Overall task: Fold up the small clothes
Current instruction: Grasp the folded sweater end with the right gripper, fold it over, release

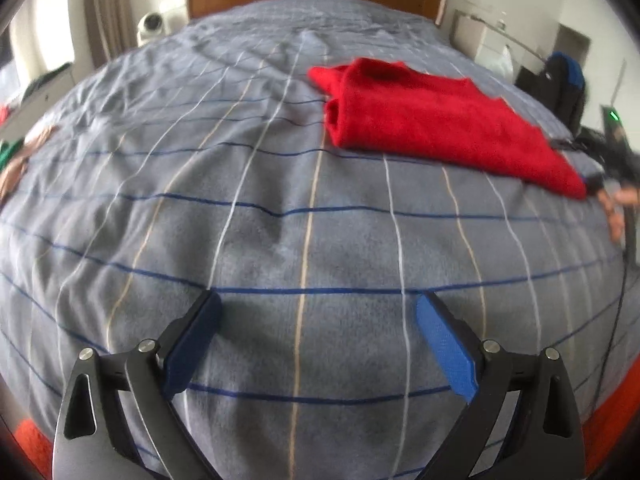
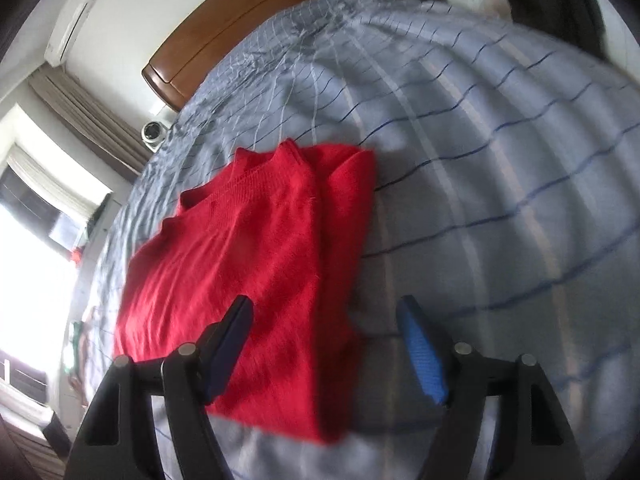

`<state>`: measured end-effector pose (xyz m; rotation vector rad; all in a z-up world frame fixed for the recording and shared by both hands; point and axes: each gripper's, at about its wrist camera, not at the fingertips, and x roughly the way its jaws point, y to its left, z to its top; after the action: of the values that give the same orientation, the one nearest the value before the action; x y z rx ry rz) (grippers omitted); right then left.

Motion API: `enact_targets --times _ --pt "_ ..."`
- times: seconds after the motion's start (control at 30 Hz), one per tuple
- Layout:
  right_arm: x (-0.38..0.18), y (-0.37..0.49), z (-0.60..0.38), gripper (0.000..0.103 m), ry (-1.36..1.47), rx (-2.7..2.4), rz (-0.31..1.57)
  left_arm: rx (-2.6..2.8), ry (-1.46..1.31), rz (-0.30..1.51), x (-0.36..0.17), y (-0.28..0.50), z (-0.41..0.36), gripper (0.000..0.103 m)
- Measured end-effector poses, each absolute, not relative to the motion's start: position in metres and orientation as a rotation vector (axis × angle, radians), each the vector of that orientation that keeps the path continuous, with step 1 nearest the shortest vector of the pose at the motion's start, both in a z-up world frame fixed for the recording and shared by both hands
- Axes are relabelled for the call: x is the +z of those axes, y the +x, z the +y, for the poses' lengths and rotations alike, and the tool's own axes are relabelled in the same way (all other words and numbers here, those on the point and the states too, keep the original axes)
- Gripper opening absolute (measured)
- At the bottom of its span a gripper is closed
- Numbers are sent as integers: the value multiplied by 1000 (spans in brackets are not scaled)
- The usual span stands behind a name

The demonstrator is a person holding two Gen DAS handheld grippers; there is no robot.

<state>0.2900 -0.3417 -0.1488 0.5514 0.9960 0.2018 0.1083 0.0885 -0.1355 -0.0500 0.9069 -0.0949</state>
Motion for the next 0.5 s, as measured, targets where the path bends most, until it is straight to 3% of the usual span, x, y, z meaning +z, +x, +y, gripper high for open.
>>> enact_targets --times 0.07,0.13,0.17,0.5 --pt "-159 298 -337 77 567 170 1018 -108 -48 891 -136 106 90 98" --pt "-160 301 -333 46 576 155 1015 -124 -62 880 -138 103 93 98" --pt "-158 302 -332 9 591 157 1022 -132 -65 872 -138 100 95 98" --pt "-32 308 -241 9 504 372 870 -142 -117 846 -132 101 107 98"
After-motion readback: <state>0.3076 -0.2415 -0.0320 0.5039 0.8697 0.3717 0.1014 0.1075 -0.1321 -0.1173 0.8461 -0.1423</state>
